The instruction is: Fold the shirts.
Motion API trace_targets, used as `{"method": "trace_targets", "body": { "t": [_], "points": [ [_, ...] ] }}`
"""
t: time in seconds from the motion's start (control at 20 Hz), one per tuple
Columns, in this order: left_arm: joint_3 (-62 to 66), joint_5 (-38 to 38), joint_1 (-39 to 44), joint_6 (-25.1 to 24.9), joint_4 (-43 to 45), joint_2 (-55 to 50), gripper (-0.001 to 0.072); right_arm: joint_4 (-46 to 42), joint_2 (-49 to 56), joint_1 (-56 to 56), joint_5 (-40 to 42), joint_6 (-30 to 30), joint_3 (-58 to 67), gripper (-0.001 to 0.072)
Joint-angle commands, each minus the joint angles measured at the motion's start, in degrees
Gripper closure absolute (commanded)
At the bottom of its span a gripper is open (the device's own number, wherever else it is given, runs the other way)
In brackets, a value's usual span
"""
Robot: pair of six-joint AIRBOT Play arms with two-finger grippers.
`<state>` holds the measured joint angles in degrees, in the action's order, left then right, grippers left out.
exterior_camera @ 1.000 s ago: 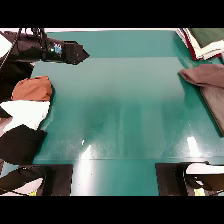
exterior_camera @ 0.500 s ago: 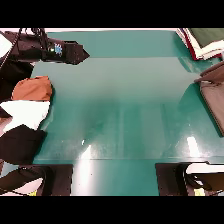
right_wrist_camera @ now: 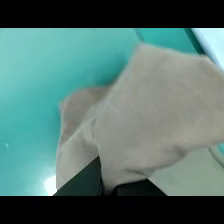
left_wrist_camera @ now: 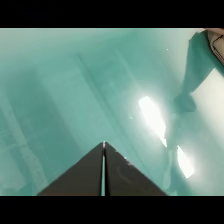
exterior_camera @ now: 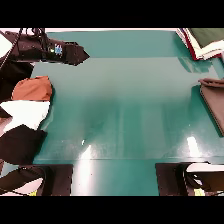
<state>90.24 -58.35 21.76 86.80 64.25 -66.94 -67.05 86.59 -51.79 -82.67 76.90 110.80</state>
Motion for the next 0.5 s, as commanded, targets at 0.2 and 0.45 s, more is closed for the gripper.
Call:
{"method": "trace_targets", "body": {
  "t": [0.2, 0.45],
  "points": [
    [0.0, -1.7, 0.0, -1.6, 0.0, 0.0, 0.0683, -1.9, 0.0, -4.5, -7.0, 1.8, 0.1, 0.0188],
    [0.0, -2.1, 0.0, -1.8, 0.0, 0.0, 0.0682, 9.2, -1.3, -3.7, -6.3, 4.0, 0.2, 0.0181]
  ]
}}
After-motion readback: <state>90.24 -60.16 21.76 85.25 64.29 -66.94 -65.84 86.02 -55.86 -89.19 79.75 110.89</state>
